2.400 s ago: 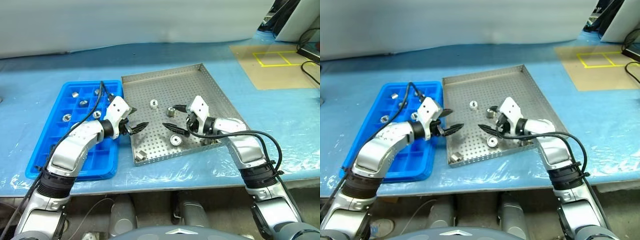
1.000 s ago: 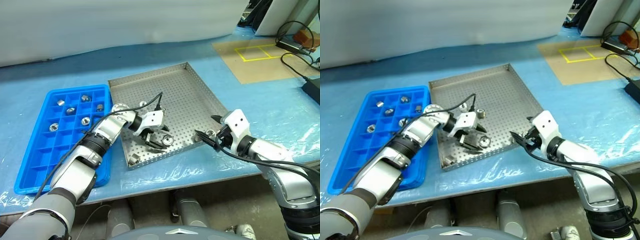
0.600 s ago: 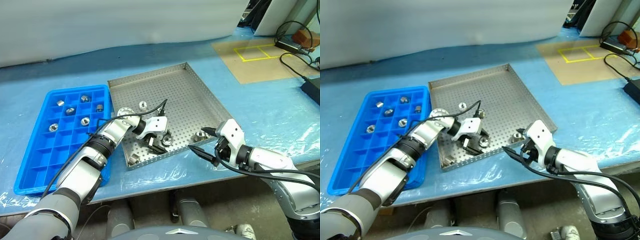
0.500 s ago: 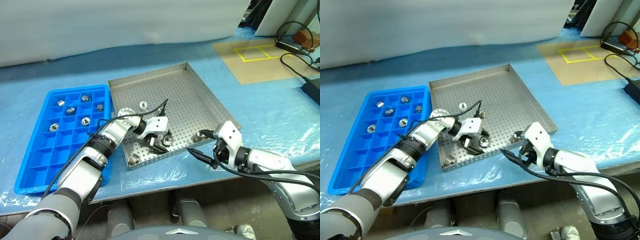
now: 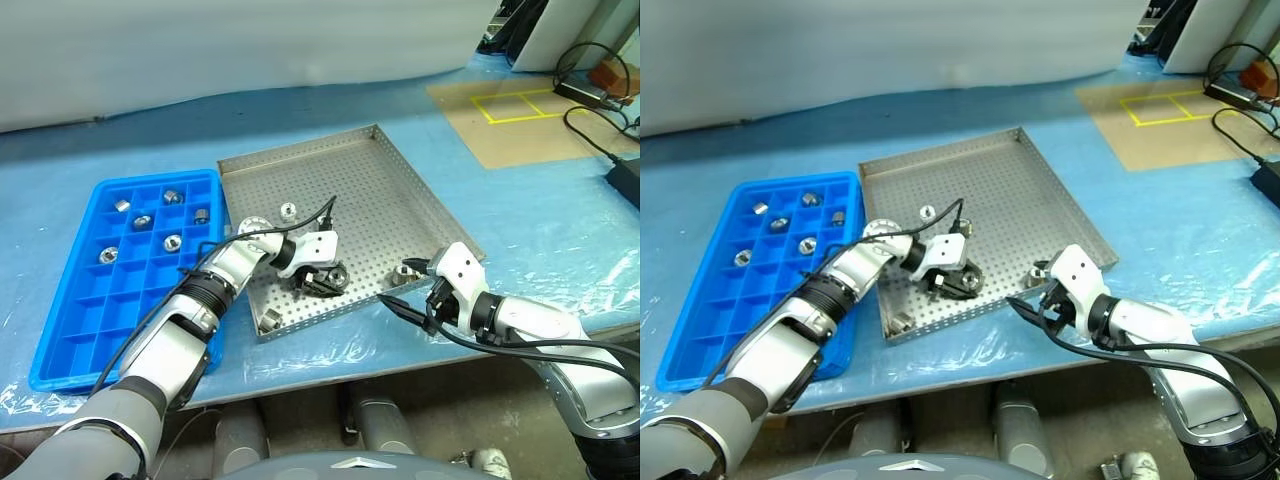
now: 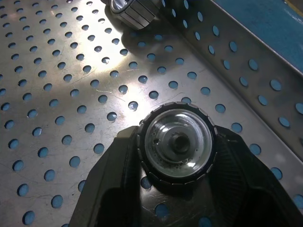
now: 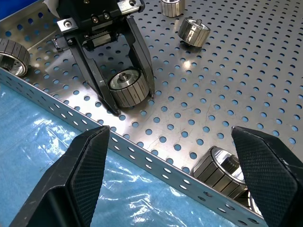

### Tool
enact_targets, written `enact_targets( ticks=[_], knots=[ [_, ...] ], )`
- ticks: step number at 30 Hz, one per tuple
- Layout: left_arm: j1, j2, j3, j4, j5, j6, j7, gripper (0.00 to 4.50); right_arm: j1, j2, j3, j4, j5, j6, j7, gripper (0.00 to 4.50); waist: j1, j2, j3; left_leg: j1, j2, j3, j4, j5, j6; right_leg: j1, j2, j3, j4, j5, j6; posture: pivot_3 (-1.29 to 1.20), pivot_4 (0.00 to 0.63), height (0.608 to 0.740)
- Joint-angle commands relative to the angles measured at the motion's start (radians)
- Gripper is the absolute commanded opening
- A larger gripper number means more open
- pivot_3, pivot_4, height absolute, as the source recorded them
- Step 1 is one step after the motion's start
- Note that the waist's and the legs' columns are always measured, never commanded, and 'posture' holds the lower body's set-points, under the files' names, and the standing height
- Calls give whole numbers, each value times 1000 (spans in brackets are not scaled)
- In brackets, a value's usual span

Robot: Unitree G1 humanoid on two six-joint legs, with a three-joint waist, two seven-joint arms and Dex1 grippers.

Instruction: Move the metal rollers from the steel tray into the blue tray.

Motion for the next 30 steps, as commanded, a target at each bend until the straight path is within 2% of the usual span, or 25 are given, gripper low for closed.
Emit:
enact_targets(
  ticks=[1,5,9,13,18,27,30],
  knots=[
    [-17,-10,23,15,14,-7,46,1800,-6,-7,-2,-12,-7,-18,-5,4317,0,0,0,0,0,0,0,0,0,0,0,0,0,0,0,-494,150,740],
    [-15,-6,51,-17,-7,12,63,1800,-21,-7,-2,-15,2,-9,1,4317,0,0,0,0,0,0,0,0,0,1,0,0,0,0,0,-474,150,740],
    [12,23,109,-150,-56,105,83,1800,-66,-1,-11,-22,52,14,28,4317,-1,0,0,1,0,0,0,0,0,1,0,0,0,0,0,-449,150,740],
    [84,96,184,-379,-127,247,91,1800,-147,-21,9,14,78,22,78,4317,0,0,0,1,1,0,-1,0,0,1,0,0,0,0,0,-377,150,740],
    [243,241,312,-748,-230,457,132,1800,-264,0,79,106,74,-14,130,4317,5,2,0,3,1,1,-4,1,-2,0,0,-1,0,0,-1,-250,150,740],
    [473,361,553,-1046,-275,697,382,1800,-563,138,265,451,-5,-204,293,4317,50,3,1,3,2,0,-4,3,-5,-2,0,-3,4,1,-1,66,150,740],
    [597,391,693,-1113,-259,753,482,1800,-668,210,320,589,-36,-282,361,4317,67,3,1,1,2,-1,-5,4,-7,-5,0,-3,5,0,-2,208,150,740]
  ],
)
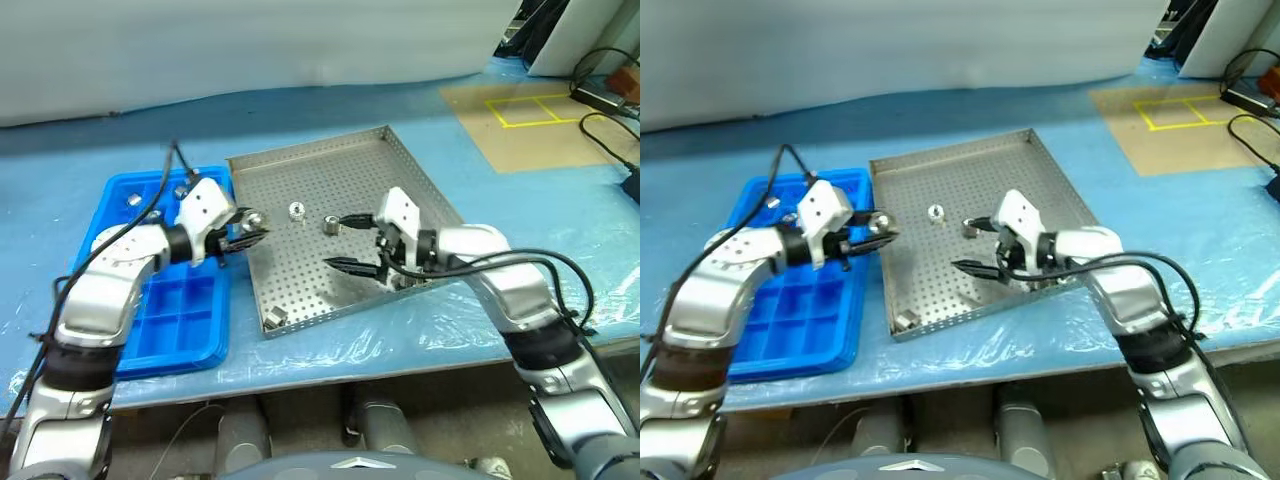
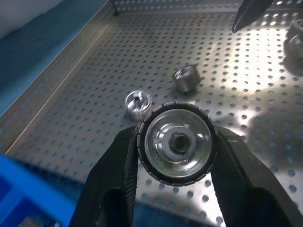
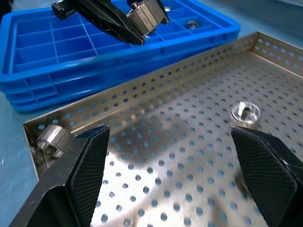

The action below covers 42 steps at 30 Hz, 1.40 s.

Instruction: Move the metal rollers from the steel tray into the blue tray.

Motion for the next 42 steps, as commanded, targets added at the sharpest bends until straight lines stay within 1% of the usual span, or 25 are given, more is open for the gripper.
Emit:
enact_targets(
  ticks=[1,5,7,10,13,16,19,23,26,34,36,38,39,42],
  knots=[
    [92,35,161,-97,0,48,104,1800,-89,57,44,104,-28,-101,75,4317,16,0,0,-2,0,0,0,1,-1,-2,0,0,1,-1,-1,231,150,740],
    [239,19,314,-153,9,88,209,1800,-163,123,78,206,-50,-165,142,4317,66,-1,0,-4,1,-1,0,1,-1,-5,0,-3,4,-3,-5,340,150,740],
    [317,1,364,-190,6,101,242,1800,-189,148,86,243,-57,-187,171,4317,84,-1,0,-5,1,-2,-1,0,0,-5,0,-4,4,-4,-5,382,150,740],
    [418,-33,385,-242,16,107,296,1800,-214,177,93,298,-71,-222,208,4317,116,-1,0,-5,1,-2,0,-1,1,-5,-1,-3,5,-4,-5,430,150,740],
    [463,-75,391,-264,21,112,357,1800,-224,197,94,337,-84,-249,234,4317,154,-2,1,-5,1,-3,1,0,0,-5,-2,-4,7,-4,-4,451,150,740],
    [459,-108,383,-247,31,110,419,1800,-228,209,93,360,-99,-270,251,4317,179,-2,1,-3,1,-4,1,0,-1,-5,-2,-3,11,-5,-4,455,150,740],
    [434,-120,338,-204,59,87,467,1800,-230,208,85,373,-111,-284,264,4317,192,-2,1,-2,1,-5,1,1,-2,-4,-2,-3,12,-8,2,443,150,740],
    [387,-121,303,-143,73,81,506,1800,-228,204,74,376,-121,-291,267,4317,191,-2,1,-1,0,-5,1,1,-2,-4,-2,-2,13,-8,2,414,150,740],
    [376,-109,286,-91,89,65,517,1800,-216,202,68,366,-124,-281,256,4317,186,-3,1,-2,1,-5,1,1,-2,-5,-1,-2,12,-5,-3,399,150,740],
    [360,-70,260,-40,78,46,494,1800,-180,194,58,341,-132,-269,215,4317,182,-3,1,-3,1,-4,0,1,-2,-7,0,-2,12,-6,-5,353,150,740],
    [356,-66,262,-33,56,47,477,1800,-173,190,58,335,-133,-269,210,4317,183,-3,1,-3,1,-4,0,1,-2,-7,0,-2,13,-6,-4,349,150,740],
    [367,-63,268,-58,10,34,430,2544,-168,186,57,328,-132,-266,205,4317,182,-3,1,-2,1,-4,0,1,-2,-6,0,-2,13,-6,-4,335,150,740],
    [370,-62,268,-66,4,35,426,2740,-165,184,57,323,-132,-263,202,4317,182,-3,1,-2,1,-4,0,1,-2,-7,0,-2,13,-6,-4,328,150,740],
    [361,-41,249,-51,23,45,433,3723,-153,177,53,305,-128,-251,191,4317,178,-3,1,-2,1,-4,0,1,-3,-7,0,-2,13,-6,-4,315,150,740]
  ],
)
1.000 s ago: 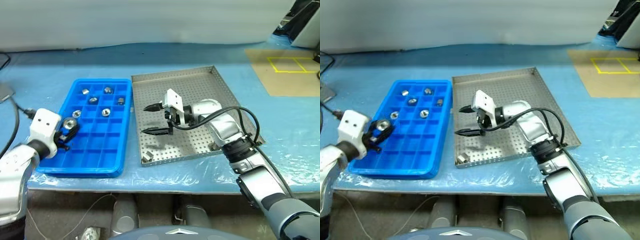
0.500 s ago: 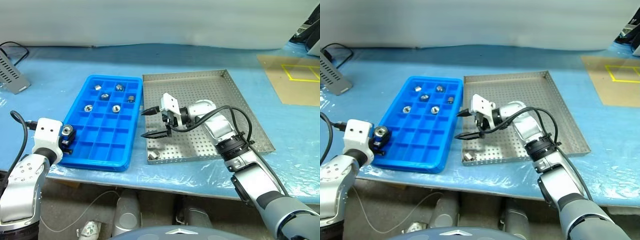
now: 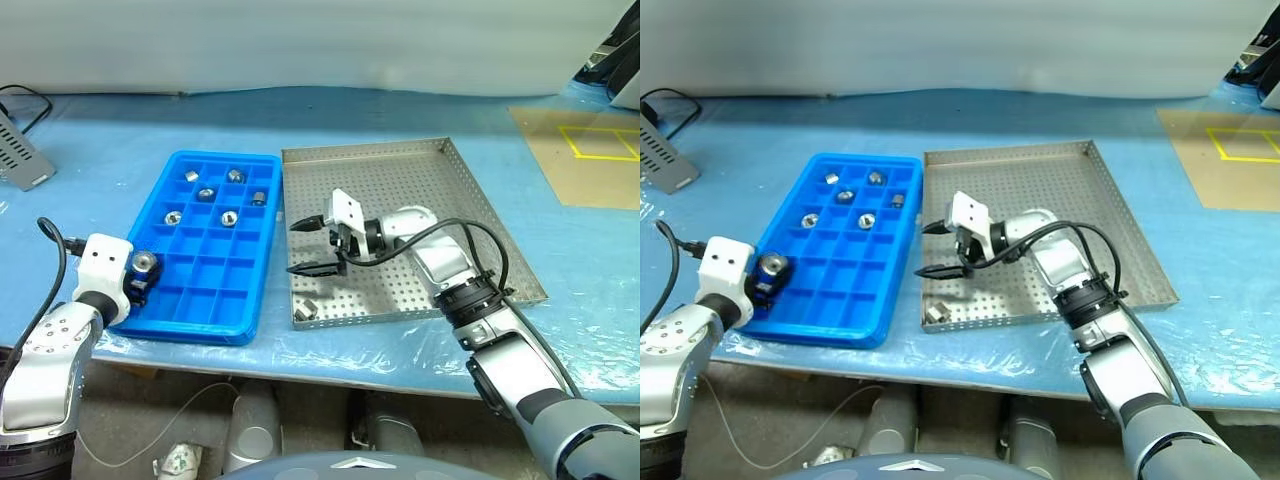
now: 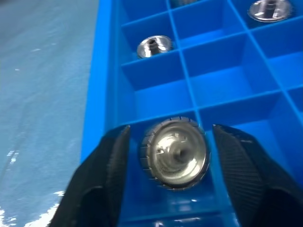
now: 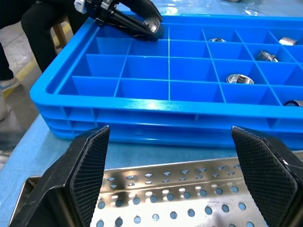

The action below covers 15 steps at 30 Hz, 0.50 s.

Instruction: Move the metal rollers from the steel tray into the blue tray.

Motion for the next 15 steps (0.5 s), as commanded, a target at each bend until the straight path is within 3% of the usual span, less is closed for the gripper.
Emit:
enact_targets(
  ticks=[1,10,15],
  knots=[
    [-12,32,4,-17,-5,-11,-13,3723,6,-8,-33,-69,11,11,-15,4317,-3,0,0,0,0,0,0,0,0,0,0,0,0,0,0,305,150,740],
    [-107,102,28,-80,-180,38,-152,3723,39,-37,-66,-162,27,92,-46,4317,-21,0,0,0,-1,0,0,0,0,0,0,0,0,0,0,232,150,740],
    [-245,145,-77,23,-185,10,-214,3723,59,-58,-92,-194,27,112,-87,4317,-34,0,0,1,-1,0,0,1,-1,0,0,0,1,0,0,164,150,740]
  ],
)
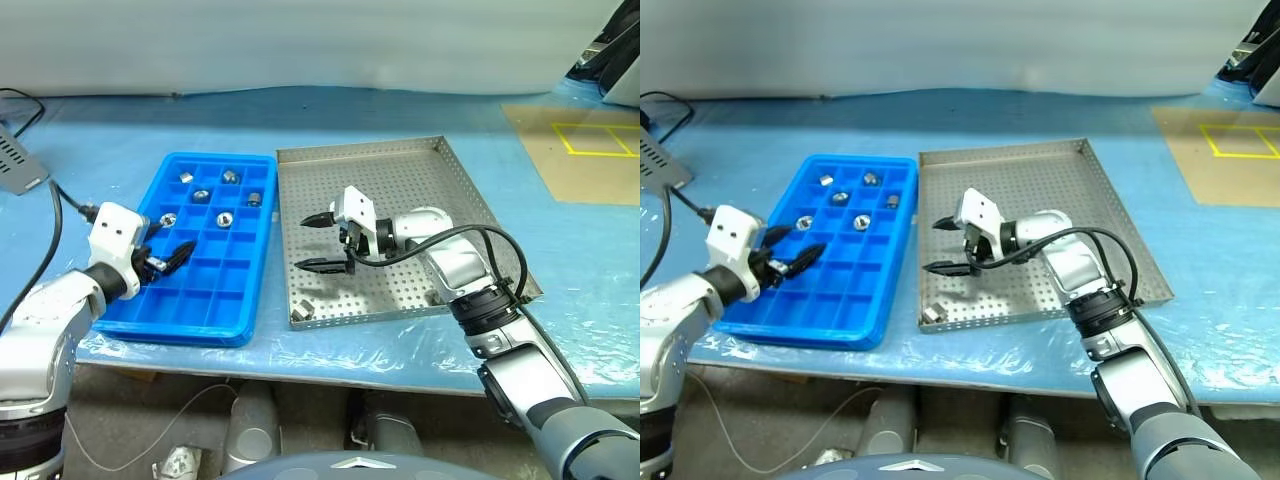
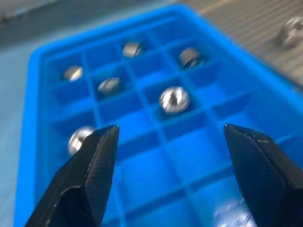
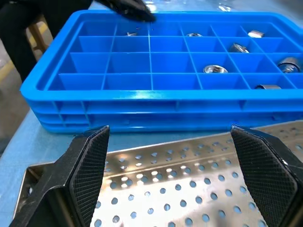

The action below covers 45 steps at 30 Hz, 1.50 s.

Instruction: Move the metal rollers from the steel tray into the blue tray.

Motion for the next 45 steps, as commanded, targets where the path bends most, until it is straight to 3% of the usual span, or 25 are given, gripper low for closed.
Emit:
enact_targets(
  ticks=[1,8,11,16,20,25,30,45],
  knots=[
    [-84,40,-96,102,48,-68,-45,3723,14,-11,-54,-65,22,15,-35,4317,-9,0,0,0,0,0,0,0,0,0,0,0,0,0,0,137,150,740],
    [-372,-27,-354,381,127,-220,-182,3723,103,-52,-116,-158,12,49,-135,4317,-41,0,0,0,-1,1,1,2,-4,1,0,1,0,0,0,-34,150,740],
    [-517,-117,-428,594,202,-330,-164,3723,185,-78,-146,-266,18,96,-187,4317,-65,0,0,0,-1,1,0,2,-4,1,0,2,0,0,1,-131,150,740],
    [-746,-288,-467,974,269,-499,-148,3723,312,-111,-202,-434,23,183,-281,4317,-109,0,0,0,-2,1,1,3,-4,2,1,4,-1,1,2,-252,150,740],
    [-894,-362,-456,1265,311,-608,-116,3723,382,-137,-238,-510,30,225,-324,4317,-146,-1,0,-2,-3,1,1,2,-4,3,2,5,-2,2,3,-307,150,740],
    [-989,-419,-462,1486,358,-669,-104,3723,433,-154,-255,-554,34,242,-364,4317,-159,-1,0,-1,-3,1,2,2,-3,5,2,5,-4,2,4,-368,150,740],
    [-1017,-440,-449,1588,393,-679,-69,3723,444,-152,-255,-569,38,248,-395,4317,-162,-1,0,-2,-4,1,3,1,-1,5,2,5,-5,3,5,-383,150,740],
    [-1003,-473,-467,1646,489,-639,-33,3723,443,-159,-235,-608,27,276,-449,4317,-173,-1,0,0,-4,1,5,0,2,7,0,5,-6,3,5,-404,150,740]
  ],
)
